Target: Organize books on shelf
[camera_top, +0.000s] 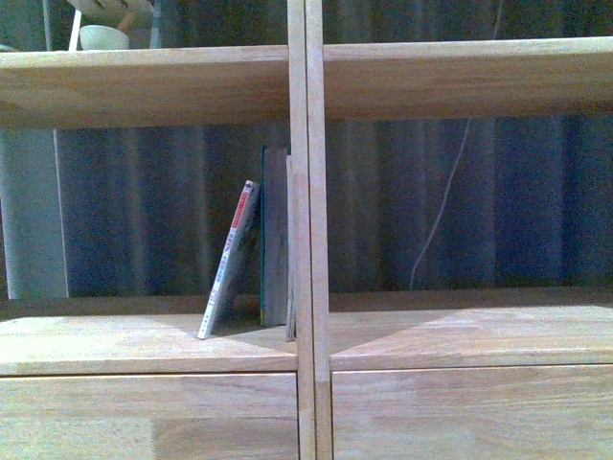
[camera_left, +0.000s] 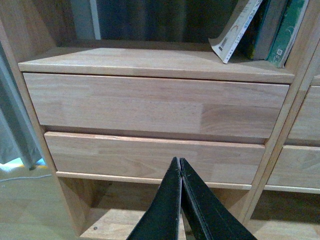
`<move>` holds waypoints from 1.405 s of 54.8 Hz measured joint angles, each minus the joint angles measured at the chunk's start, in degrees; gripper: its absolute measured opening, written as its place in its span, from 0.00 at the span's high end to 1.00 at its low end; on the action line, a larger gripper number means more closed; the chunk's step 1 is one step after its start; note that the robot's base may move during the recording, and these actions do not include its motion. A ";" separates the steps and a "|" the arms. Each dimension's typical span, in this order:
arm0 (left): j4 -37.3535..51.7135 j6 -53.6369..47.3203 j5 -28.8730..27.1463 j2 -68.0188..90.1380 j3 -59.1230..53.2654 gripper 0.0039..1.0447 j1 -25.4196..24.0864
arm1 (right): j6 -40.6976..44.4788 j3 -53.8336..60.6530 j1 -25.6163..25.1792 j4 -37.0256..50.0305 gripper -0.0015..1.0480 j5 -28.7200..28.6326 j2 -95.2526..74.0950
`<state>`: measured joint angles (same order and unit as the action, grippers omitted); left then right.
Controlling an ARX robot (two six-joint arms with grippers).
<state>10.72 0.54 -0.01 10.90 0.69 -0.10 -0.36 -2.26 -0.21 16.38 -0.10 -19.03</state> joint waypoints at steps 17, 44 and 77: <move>-10.54 -0.09 -0.02 -10.36 0.00 0.98 0.00 | 0.04 1.51 0.00 -2.23 0.97 0.07 5.03; -10.62 -0.09 -0.02 -10.54 0.02 0.98 0.00 | 0.09 1.49 0.00 -16.17 0.97 0.07 18.64; -10.62 -0.09 -0.02 -10.54 0.02 0.59 0.00 | 0.17 1.49 0.00 -16.31 0.58 0.09 18.69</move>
<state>0.10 0.45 -0.03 0.36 0.71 -0.10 -0.19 -0.78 -0.21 0.08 -0.01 -0.34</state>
